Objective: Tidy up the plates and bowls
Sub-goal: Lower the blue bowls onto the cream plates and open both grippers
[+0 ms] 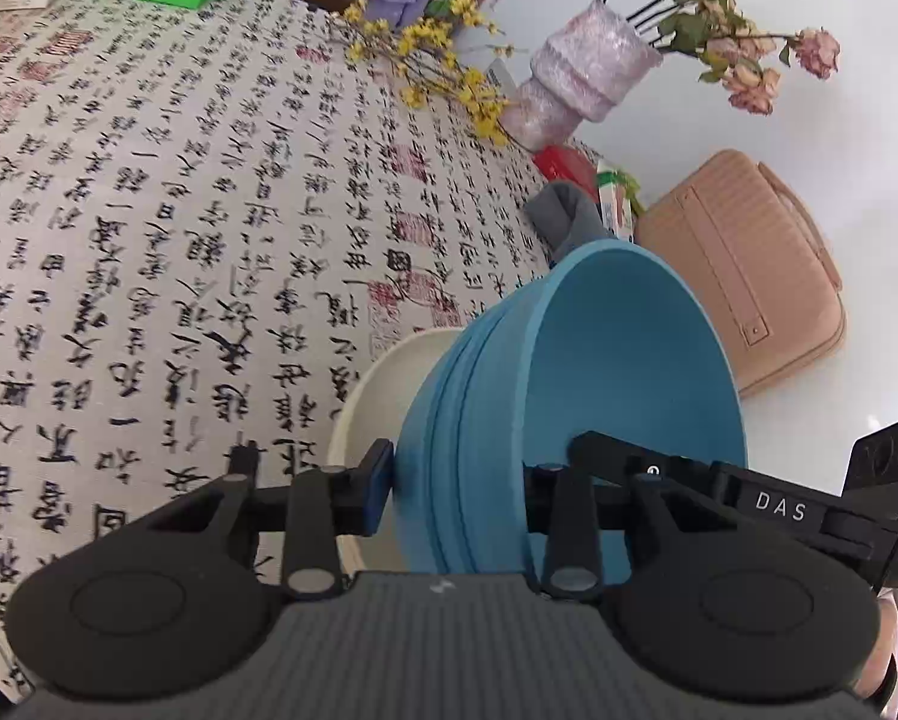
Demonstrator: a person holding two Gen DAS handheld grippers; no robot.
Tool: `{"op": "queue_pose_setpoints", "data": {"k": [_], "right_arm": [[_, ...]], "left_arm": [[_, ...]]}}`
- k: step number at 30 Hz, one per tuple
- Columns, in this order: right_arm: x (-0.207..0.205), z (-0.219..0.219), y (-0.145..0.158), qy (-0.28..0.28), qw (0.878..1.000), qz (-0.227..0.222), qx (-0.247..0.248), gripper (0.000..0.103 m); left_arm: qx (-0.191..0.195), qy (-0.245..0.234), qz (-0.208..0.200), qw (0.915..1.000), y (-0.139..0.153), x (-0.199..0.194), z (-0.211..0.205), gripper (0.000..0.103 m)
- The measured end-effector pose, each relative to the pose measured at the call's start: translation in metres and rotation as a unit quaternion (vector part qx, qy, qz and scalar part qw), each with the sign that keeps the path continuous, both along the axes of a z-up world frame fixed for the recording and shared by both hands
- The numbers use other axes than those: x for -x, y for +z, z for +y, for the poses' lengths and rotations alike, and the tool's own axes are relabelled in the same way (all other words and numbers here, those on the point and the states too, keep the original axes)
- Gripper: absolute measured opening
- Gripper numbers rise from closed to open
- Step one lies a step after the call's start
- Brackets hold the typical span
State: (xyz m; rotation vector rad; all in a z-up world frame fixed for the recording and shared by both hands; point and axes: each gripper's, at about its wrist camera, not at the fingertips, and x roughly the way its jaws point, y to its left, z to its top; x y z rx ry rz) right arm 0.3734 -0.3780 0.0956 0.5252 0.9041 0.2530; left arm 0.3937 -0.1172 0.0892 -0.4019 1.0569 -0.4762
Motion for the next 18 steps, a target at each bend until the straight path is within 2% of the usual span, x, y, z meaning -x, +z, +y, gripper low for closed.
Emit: {"op": "queue_pose_setpoints", "data": {"k": [9, 18], "right_arm": [[-0.012, -0.031, -0.024, -0.015, 0.999, 0.032, -0.012, 0.038], [-0.020, -0.035, -0.033, -0.029, 0.999, 0.033, -0.014, 0.037]], "left_arm": [[-0.014, -0.010, 0.025, 0.9995, -0.020, -0.012, -0.022, 0.033], [-0.016, -0.014, 0.003, 0.9998, -0.017, -0.017, -0.023, 0.035]]}}
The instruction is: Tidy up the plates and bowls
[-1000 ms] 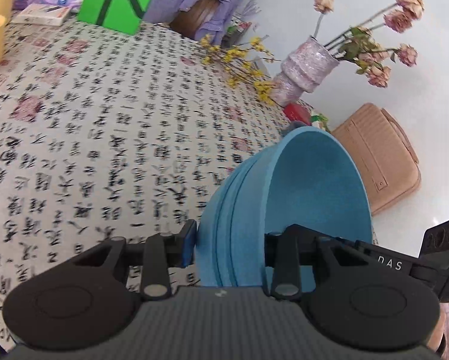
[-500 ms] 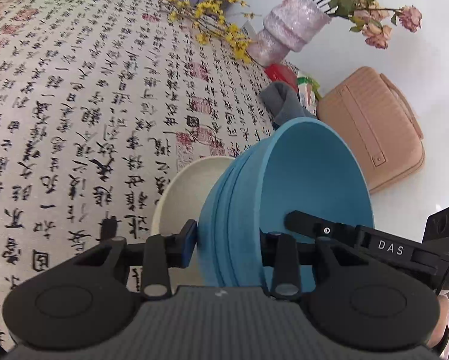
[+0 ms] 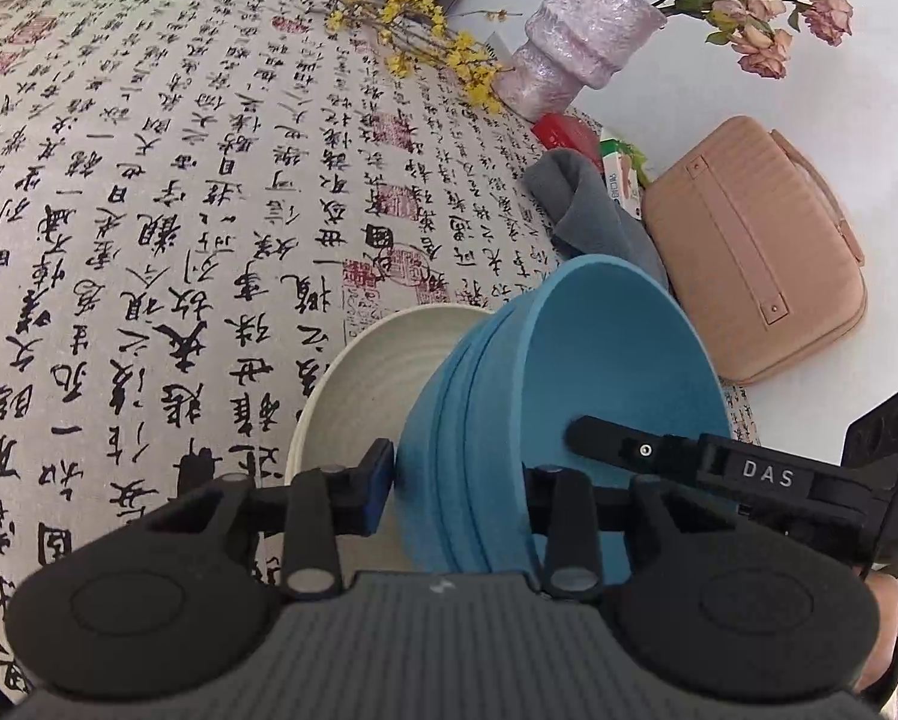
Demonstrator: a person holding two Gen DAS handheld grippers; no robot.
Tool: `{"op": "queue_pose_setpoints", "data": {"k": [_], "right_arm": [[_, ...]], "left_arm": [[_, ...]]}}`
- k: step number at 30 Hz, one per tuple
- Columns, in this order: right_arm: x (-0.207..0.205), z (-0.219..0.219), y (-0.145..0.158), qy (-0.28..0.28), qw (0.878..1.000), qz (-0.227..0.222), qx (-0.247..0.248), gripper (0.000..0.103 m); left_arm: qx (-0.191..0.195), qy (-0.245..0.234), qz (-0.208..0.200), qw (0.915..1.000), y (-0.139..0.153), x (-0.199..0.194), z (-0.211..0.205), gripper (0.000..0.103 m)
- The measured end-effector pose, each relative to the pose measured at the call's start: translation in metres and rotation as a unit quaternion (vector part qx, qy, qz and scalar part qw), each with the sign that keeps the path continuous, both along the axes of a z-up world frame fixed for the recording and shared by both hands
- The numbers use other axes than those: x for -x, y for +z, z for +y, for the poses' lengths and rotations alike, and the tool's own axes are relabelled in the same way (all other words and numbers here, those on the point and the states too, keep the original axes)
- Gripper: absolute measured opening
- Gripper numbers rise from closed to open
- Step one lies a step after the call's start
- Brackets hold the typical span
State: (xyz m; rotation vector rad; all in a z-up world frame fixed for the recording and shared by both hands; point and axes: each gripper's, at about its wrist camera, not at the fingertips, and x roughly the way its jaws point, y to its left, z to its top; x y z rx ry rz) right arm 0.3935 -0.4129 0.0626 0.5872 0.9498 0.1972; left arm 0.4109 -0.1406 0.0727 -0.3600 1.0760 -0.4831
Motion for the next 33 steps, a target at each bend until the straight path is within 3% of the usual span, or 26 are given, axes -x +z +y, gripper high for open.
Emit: {"op": "queue_pose_setpoints", "data": {"k": [3, 6, 8, 12, 16, 18, 23, 27, 33], "right_arm": [[0.002, 0.000, 0.005, -0.011, 1.000, -0.013, 0.013, 0.038], [0.009, 0.003, 0.020, -0.020, 0.997, -0.046, 0.060, 0.045], [0.016, 0.007, 0.035, -0.026, 0.992, -0.075, 0.100, 0.056], [0.036, 0.018, 0.055, -0.043, 0.976, -0.133, 0.164, 0.062], [0.057, 0.029, 0.063, -0.059, 0.964, -0.172, 0.196, 0.065], [0.068, 0.040, 0.066, -0.065, 0.955, -0.195, 0.213, 0.066], [0.106, 0.088, 0.073, -0.066, 0.915, -0.286, 0.277, 0.082], [0.135, 0.126, 0.073, -0.051, 0.881, -0.355, 0.307, 0.092], [0.157, 0.158, 0.067, -0.042, 0.884, -0.384, 0.264, 0.096]], "left_arm": [[-0.003, -0.006, -0.025, 0.9997, 0.011, 0.006, 0.003, 0.044], [-0.004, -0.015, -0.069, 0.9975, 0.029, 0.014, 0.012, 0.052], [-0.014, -0.021, -0.103, 0.9944, 0.041, 0.023, 0.019, 0.060], [-0.052, -0.010, -0.172, 0.9837, 0.050, 0.046, 0.035, 0.072], [-0.089, 0.011, -0.237, 0.9675, 0.050, 0.074, 0.049, 0.079], [-0.102, 0.026, -0.276, 0.9553, 0.050, 0.089, 0.057, 0.084], [-0.136, 0.056, -0.367, 0.9186, 0.053, 0.125, 0.073, 0.099], [-0.150, 0.081, -0.391, 0.9043, 0.051, 0.142, 0.087, 0.100], [-0.147, 0.104, -0.405, 0.8963, 0.048, 0.159, 0.109, 0.103]]}}
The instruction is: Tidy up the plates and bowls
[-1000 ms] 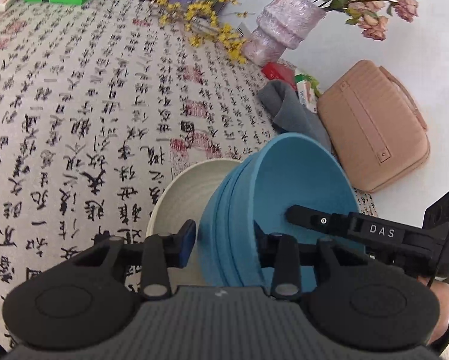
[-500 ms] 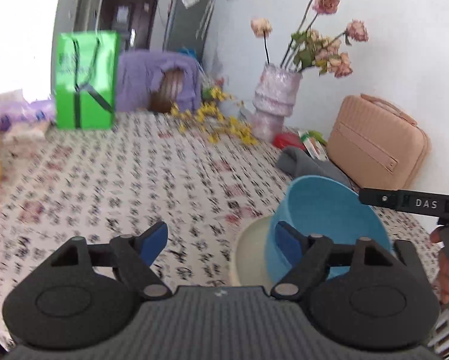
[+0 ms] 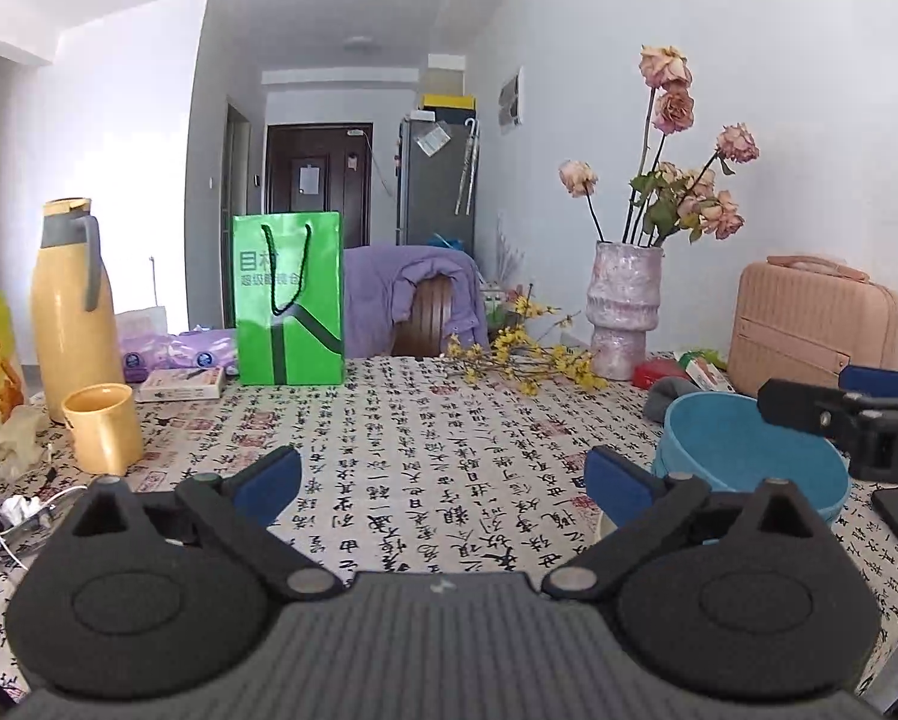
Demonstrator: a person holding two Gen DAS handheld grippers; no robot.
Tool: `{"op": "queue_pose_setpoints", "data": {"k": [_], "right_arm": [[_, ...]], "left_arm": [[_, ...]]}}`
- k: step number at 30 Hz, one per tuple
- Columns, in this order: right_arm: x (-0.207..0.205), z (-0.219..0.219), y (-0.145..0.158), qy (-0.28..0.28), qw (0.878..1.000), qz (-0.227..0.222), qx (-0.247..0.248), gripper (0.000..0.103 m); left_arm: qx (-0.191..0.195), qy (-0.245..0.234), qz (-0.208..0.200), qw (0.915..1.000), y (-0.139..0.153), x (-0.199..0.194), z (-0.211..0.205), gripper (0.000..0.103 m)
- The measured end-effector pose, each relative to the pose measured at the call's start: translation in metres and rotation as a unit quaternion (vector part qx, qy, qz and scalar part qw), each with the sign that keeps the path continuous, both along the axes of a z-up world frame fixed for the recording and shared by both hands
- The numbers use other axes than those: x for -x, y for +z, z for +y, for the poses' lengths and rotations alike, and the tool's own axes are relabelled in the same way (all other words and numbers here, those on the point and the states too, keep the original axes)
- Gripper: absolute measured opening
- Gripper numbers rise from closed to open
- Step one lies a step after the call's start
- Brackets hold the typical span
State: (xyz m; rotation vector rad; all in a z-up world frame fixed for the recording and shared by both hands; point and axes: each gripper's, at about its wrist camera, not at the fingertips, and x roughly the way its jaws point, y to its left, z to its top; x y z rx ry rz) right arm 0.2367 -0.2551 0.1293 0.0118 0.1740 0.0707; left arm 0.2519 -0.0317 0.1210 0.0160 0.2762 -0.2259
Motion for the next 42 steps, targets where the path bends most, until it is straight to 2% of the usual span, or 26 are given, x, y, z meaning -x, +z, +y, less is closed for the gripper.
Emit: {"op": "queue_pose_setpoints", "data": {"k": [8, 15, 25, 33, 42], "right_arm": [[0.013, 0.022, -0.003, 0.008, 1.000, -0.010, 0.013, 0.096], [0.033, 0.026, -0.008, 0.004, 1.000, -0.019, 0.023, 0.096], [0.076, 0.037, -0.027, 0.005, 0.999, -0.024, 0.030, 0.096], [0.108, 0.043, -0.047, 0.018, 1.000, -0.004, 0.007, 0.096], [0.151, 0.058, -0.073, 0.005, 1.000, -0.013, -0.002, 0.096]], "left_arm": [[0.004, 0.013, -0.018, 0.9997, 0.000, 0.021, 0.009, 0.103], [0.005, 0.015, -0.018, 0.9997, -0.006, 0.036, 0.012, 0.103], [0.008, 0.021, -0.022, 0.9995, -0.022, 0.091, 0.017, 0.103], [0.010, 0.031, -0.027, 0.9991, -0.036, 0.133, 0.028, 0.103], [0.016, 0.068, -0.023, 0.9973, -0.057, 0.174, 0.045, 0.103]]}}
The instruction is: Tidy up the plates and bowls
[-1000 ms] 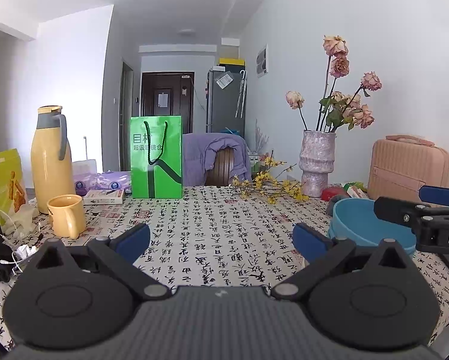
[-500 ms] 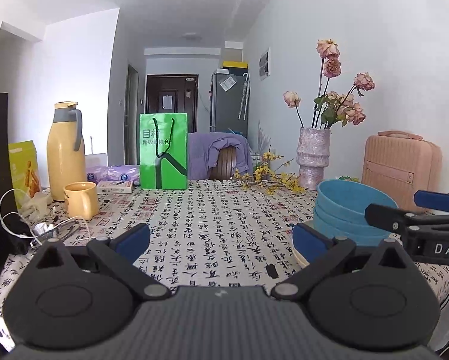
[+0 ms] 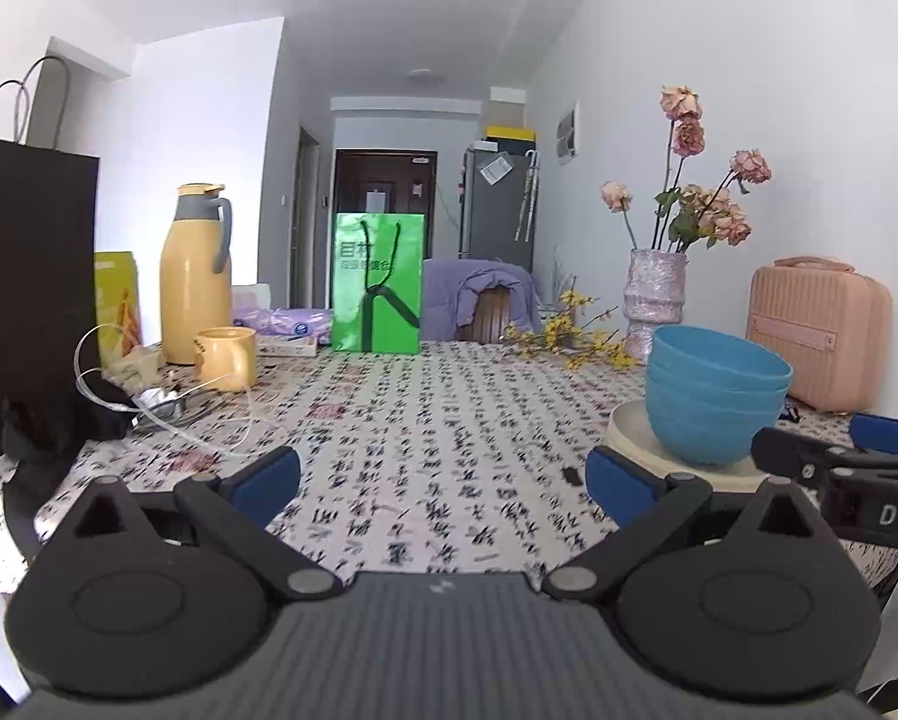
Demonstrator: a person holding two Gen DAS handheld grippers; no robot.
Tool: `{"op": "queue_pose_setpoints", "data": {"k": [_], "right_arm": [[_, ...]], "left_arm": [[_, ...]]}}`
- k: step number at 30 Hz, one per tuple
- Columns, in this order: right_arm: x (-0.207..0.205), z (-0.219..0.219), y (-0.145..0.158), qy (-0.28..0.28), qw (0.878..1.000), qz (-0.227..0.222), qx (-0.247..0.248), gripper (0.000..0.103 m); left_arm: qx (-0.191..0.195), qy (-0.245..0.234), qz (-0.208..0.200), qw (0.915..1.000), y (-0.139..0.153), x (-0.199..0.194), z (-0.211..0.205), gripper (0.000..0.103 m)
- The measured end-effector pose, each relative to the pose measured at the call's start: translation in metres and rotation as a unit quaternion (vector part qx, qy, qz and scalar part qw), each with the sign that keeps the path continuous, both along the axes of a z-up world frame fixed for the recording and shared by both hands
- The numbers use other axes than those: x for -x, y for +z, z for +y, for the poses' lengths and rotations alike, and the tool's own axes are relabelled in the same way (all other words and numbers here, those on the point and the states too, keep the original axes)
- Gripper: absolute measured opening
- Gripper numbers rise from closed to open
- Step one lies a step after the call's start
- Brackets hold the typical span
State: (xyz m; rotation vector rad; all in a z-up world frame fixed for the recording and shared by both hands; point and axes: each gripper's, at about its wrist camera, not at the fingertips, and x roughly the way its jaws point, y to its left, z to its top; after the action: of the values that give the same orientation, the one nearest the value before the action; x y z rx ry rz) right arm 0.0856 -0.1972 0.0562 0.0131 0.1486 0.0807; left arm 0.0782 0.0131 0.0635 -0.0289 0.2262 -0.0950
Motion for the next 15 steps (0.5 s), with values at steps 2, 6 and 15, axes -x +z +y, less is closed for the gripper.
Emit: {"op": "queue_pose_setpoints", "data": {"k": [2, 6, 15], "right_arm": [[0.011, 0.002, -0.004, 0.001, 1.000, -0.002, -0.001, 0.096], [0.029, 0.004, -0.007, 0.000, 1.000, -0.001, -0.005, 0.096], [0.057, 0.012, -0.022, -0.004, 1.000, -0.003, 0.019, 0.103]], "left_arm": [[-0.004, -0.002, 0.005, 1.0000, -0.004, 0.007, 0.004, 0.103], [-0.011, 0.005, 0.008, 0.9999, -0.007, 0.022, 0.013, 0.103], [-0.010, 0.000, 0.005, 0.9999, -0.014, 0.051, 0.012, 0.103]]}}
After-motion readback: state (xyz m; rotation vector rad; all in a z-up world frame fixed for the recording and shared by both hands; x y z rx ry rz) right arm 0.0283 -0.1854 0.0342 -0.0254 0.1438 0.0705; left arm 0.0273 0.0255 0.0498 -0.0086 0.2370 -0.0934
